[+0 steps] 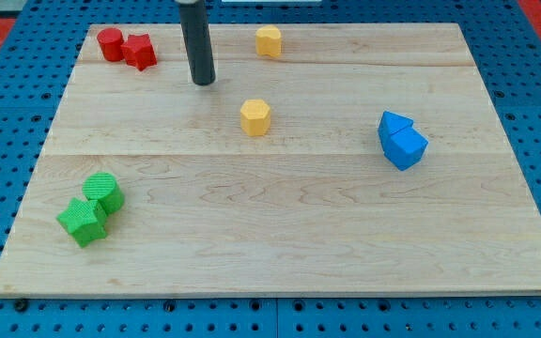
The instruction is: Push the yellow heart diagonal to the yellow hexagon
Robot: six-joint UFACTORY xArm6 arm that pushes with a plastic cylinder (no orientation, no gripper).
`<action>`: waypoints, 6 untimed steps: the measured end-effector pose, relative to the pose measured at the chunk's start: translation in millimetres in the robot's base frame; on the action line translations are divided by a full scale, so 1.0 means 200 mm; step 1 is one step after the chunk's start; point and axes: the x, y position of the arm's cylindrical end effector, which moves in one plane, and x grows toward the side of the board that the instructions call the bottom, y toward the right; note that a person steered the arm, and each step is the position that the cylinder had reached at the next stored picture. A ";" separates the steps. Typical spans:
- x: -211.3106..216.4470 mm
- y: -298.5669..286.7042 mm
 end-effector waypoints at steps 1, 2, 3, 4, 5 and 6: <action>-0.33 0.01; -0.50 0.24; -0.46 0.61; -0.31 0.70; -0.24 0.57; -0.46 0.67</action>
